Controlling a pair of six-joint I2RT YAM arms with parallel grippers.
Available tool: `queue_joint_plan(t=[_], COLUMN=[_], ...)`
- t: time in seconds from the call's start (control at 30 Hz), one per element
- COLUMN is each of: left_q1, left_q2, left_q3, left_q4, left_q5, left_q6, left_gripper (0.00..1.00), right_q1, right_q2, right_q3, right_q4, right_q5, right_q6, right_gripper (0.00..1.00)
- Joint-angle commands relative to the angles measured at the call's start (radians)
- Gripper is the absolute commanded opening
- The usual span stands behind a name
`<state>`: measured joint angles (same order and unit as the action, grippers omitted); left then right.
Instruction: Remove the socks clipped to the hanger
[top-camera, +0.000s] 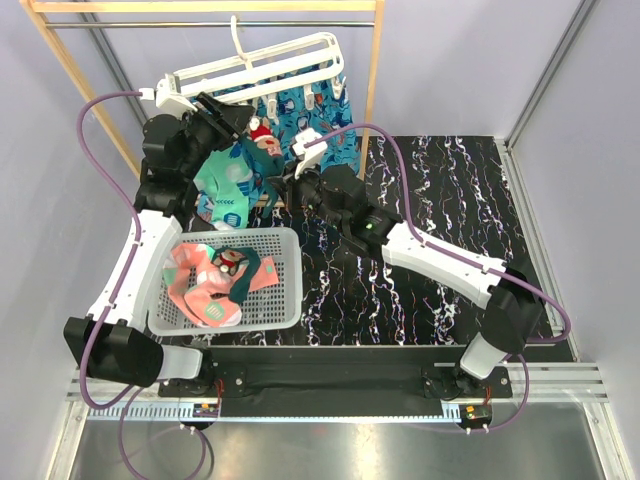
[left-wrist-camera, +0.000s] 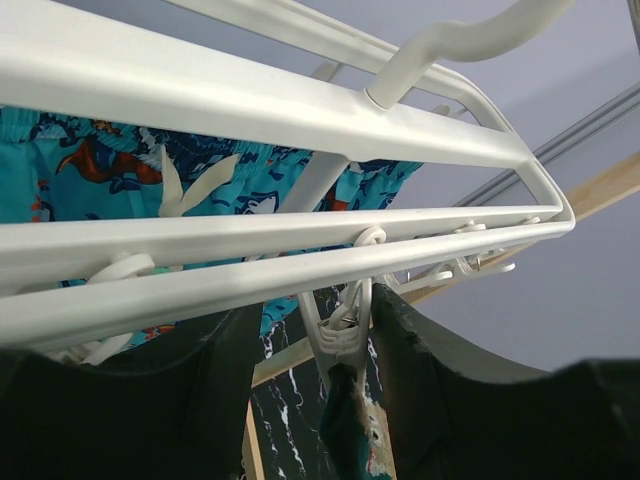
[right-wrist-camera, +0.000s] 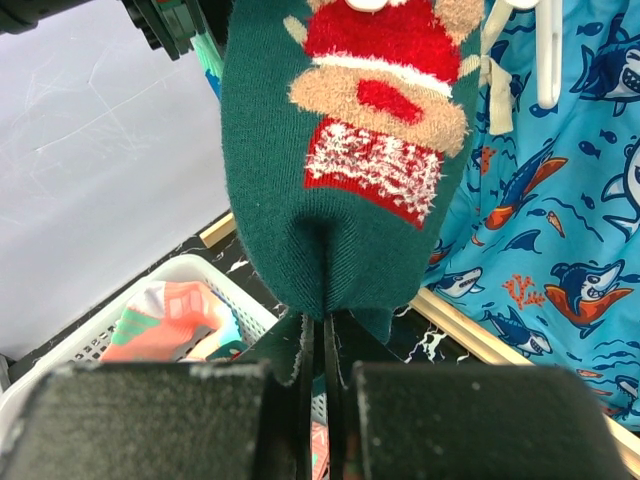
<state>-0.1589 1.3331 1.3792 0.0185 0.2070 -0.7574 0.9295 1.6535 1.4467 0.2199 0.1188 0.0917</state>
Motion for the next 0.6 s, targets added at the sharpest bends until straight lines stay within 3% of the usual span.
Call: queue_joint_plan(t=[0.0, 0.4, 0.5, 0.53, 0.57], left_q1=[0.002, 0.002, 0.002, 0.002, 0.002], left_q2=[-0.008, -0.017, -0.023, -0.025, -0.026], left_q3=[0.027, 0.020, 0.011, 0.011, 0.012], left_q4=[0.078, 0.093, 0.101, 0.103, 0.101], left_q5=[-0.008, -0.018, -0.017, -0.021, -0.021], left_q6=[-0.002, -0.028, -0.034, -0.037, -0.037], left_gripper=[0.52, 0.54, 0.44, 0.31, 0.24], right_q1=[0.002, 0.002, 0.002, 0.002, 0.002], right_q2=[-0.054, -0.055, -0.055, -0.058, -0.058], right_q3=[0.001, 0.001, 0.001, 0.001, 0.001], right_q4=[0.045, 0.039, 0.038, 0.036, 0.036], right_q5=[0.004, 0.012, 0.016, 0.018, 0.019], right_q6=[0.005, 0.006, 0.005, 0.002, 0.003], right_gripper=[0.00, 0.00, 0.00, 0.00, 0.00])
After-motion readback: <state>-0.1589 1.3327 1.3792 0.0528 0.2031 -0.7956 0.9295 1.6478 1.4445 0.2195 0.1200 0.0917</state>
